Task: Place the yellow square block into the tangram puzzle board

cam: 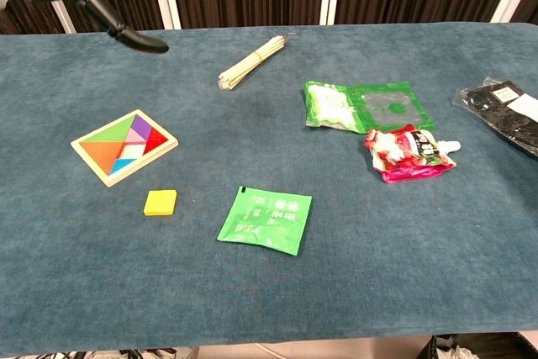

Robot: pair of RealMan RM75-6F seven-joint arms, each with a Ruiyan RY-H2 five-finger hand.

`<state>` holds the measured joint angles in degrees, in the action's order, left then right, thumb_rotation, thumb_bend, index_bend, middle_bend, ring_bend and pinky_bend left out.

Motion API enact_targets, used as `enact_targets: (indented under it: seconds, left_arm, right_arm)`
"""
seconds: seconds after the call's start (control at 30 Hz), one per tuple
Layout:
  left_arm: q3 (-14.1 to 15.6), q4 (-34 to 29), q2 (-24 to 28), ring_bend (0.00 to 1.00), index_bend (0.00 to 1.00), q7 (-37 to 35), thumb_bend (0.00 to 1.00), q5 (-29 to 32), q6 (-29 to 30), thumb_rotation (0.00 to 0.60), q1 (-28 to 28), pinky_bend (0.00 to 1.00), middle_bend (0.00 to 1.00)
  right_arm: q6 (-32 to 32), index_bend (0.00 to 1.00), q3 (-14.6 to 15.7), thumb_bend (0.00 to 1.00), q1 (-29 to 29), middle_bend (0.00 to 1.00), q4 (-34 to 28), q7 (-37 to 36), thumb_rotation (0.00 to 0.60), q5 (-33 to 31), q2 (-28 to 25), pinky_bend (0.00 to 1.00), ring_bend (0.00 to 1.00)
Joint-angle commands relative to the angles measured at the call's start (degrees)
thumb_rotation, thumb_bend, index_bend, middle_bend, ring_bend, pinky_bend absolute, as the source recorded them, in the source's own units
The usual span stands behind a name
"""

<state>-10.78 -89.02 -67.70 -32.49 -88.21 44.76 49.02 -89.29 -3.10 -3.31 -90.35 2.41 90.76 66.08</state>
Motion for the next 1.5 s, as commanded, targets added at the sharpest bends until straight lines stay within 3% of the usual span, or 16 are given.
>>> enact_targets:
  seconds: [0.03,0.4,0.67,0.87,1.13,1.3,1.5]
  left_arm:
    - [-0.1,-1.0,0.6,0.00,0.00,0.9,0.27,0.5,-0.2,0.600,0.4,0.00,0.00]
    - [2.1,-4.4,2.0,0.00,0.00,6.0,0.27,1.8,-0.3,0.600,-0.2,0.00,0.00]
    - [3.5,-2.9,2.2,0.00,0.00,5.7,0.27,2.4,0.4,0.600,-1.3,0.00,0.00]
    - [4.0,-2.0,2.0,0.00,0.00,9.3,0.27,4.2,0.2,0.600,-1.6,0.00,0.00]
    - [4.2,-6.6,4.0,0.00,0.02,22.8,0.27,13.7,1.1,0.600,-3.8,0.00,0.00]
    - [7.2,-14.8,7.6,0.00,0.06,37.4,0.26,23.6,4.3,0.600,-6.6,0.00,0.00]
    - [10.9,-21.9,8.1,0.00,0.14,47.3,0.26,29.1,10.2,0.600,-9.8,0.00,0.00]
  right_arm:
    - [0.1,0.15,0.1,0.16,0.0,0.04,0.0,0.0,0.600,0.1,0.0,0.13,0.07]
    - [-0.2,0.15,0.4,0.16,0.0,0.04,0.0,-0.1,0.600,0.9,-0.1,0.13,0.07]
    - [0.4,0.15,0.2,0.16,-0.2,0.04,0.2,-0.1,0.600,0.3,-0.1,0.13,0.07]
    - [0.3,0.15,0.3,0.16,-0.2,0.04,0.0,-0.7,0.600,0.5,-0.4,0.13,0.07]
    - [0.6,0.15,0.4,0.16,-0.3,0.04,0.1,-1.1,0.600,0.4,-0.7,0.13,0.07]
    - [0.8,0.15,0.4,0.16,-0.3,0.04,0.1,-0.9,0.600,0.3,-0.9,0.13,0.07]
    - [1.1,0.15,0.5,0.16,-0.3,0.04,0.0,-0.4,0.600,0.3,-1.0,0.13,0.07]
